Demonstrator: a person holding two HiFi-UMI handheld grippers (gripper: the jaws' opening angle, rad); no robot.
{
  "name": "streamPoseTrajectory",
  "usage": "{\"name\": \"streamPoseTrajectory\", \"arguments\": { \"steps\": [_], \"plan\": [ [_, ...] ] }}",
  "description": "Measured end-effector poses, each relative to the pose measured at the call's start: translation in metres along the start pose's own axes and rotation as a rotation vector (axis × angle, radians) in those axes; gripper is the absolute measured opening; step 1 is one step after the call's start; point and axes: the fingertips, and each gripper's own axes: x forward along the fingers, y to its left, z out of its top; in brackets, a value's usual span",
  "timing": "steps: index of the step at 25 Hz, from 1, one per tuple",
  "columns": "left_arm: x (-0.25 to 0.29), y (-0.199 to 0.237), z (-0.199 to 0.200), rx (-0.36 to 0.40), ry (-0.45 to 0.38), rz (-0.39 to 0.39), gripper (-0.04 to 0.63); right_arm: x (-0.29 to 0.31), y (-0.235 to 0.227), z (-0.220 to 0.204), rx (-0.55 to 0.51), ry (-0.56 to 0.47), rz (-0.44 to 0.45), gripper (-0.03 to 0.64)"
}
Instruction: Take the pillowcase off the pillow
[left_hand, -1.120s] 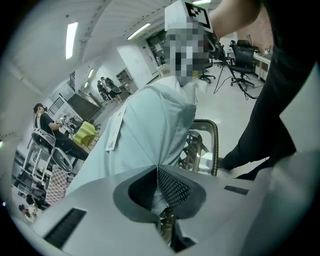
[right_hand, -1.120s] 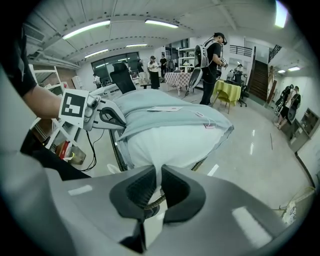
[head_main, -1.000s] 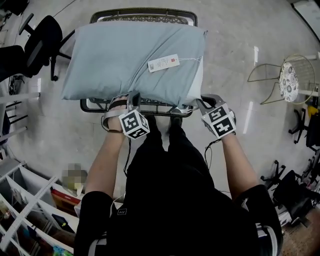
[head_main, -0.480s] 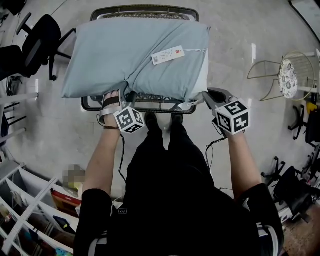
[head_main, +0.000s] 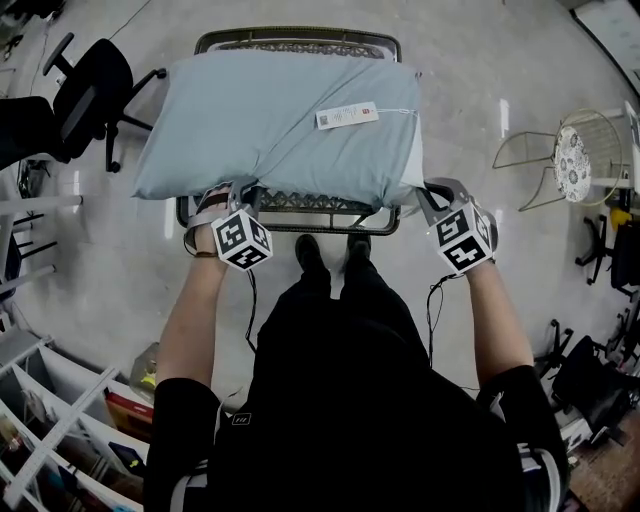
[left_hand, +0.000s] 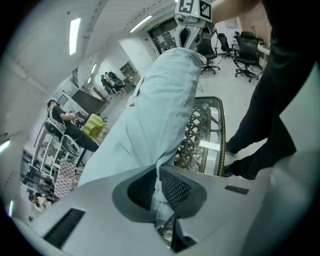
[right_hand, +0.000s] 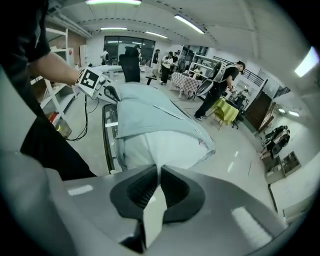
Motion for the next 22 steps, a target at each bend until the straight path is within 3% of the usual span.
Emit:
{"name": "streamPoseTrajectory", "arguments": {
  "steps": [5, 7, 10, 13, 14, 18, 22],
  "plan": [
    [-0.007, -0.007, 0.003, -0.040, -0.048, -0.054, 0.033, -0.003, 0.009, 0.003, 0.131, -0.041, 0.040, 0.025],
    [-0.020, -0.015, 0.033, -0.015, -0.122, -0.049, 0.068, -0.005, 0.013, 0.012, 0.205, -0.073, 0.060, 0.023],
    [-0.034, -0.041, 0.095, 0.023, -0.253, -0.061, 0.166, -0.008, 0.023, 0.016, 0.229, -0.088, 0.073, 0.023],
    [-0.018, -0.056, 0.125, 0.045, -0.263, -0.072, 0.210, -0.012, 0.037, 0.014, 0.264, -0.110, 0.091, 0.025],
    [-0.011, -0.059, 0.126, 0.050, -0.247, -0.080, 0.207, -0.012, 0.042, 0.011, 0.268, -0.108, 0.096, 0.025],
    [-0.002, -0.064, 0.111, 0.113, -0.195, -0.104, 0.069, -0.005, 0.054, -0.005, 0.239, -0.081, 0.110, 0.026],
    [-0.004, -0.058, 0.077, 0.122, -0.148, -0.108, 0.009, -0.005, 0.060, -0.015, 0.246, -0.082, 0.144, 0.026]
  ]
}}
